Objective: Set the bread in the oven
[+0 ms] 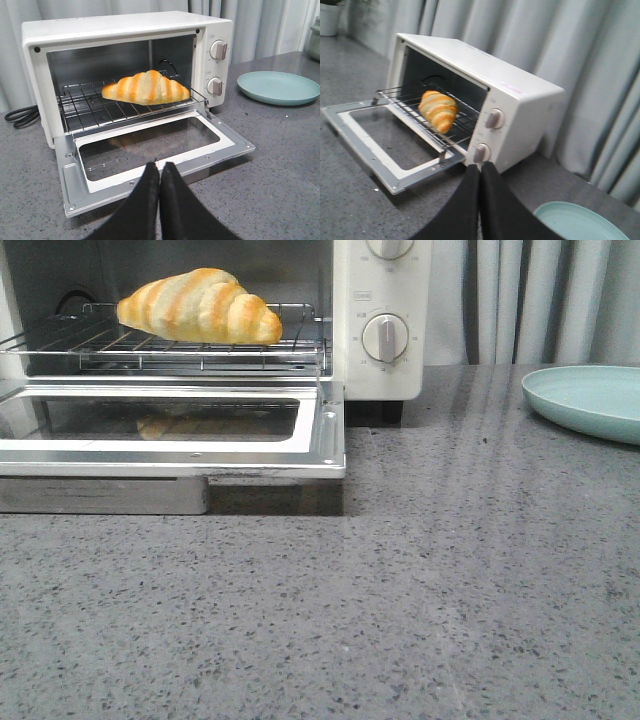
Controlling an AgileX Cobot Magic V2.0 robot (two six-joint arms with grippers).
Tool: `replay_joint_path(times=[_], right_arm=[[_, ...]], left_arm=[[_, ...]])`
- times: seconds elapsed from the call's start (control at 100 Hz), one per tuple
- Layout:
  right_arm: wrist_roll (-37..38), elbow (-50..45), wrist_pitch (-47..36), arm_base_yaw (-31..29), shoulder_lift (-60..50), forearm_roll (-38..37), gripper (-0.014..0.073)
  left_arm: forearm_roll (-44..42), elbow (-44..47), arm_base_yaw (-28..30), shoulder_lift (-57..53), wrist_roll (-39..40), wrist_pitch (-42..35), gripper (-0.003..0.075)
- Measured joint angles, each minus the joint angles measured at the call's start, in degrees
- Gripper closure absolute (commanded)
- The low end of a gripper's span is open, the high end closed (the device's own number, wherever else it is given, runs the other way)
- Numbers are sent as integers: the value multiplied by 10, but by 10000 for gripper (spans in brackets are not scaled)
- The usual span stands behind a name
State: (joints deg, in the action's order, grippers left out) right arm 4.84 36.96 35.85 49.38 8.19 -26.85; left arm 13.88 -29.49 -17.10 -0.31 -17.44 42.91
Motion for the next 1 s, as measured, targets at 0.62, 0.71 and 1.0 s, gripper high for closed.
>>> replay_joint_path(times=[0.62,0.71,1.0], right_arm=[[76,-13,72,-3,-93,-32,651],[76,-14,72,-3,-93,-32,652],[76,-14,73,-3,-93,-32,652]], left_arm=[[9,54,0,0,0,-43,741],[9,57,0,0,0,-43,741],[11,87,1,0,0,-54,741]])
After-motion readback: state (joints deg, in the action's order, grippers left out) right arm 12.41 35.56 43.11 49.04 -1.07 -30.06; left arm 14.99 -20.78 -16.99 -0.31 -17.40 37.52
